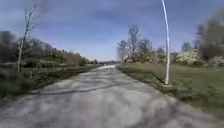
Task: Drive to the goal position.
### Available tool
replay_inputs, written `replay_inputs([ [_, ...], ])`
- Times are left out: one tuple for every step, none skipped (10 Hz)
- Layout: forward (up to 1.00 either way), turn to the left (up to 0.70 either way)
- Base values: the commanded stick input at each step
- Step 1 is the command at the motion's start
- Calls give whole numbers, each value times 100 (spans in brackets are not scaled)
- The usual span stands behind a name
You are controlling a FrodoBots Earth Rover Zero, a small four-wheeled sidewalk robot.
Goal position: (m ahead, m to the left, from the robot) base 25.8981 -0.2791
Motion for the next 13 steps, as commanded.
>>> replay_inputs([
  [85, 0],
  [85, 0],
  [85, 0],
  [85, 0],
  [85, 0],
  [85, 5],
  [85, 18],
  [85, 32],
  [85, 34],
  [85, 23],
  [85, 3],
  [85, 0],
  [85, 0],
])
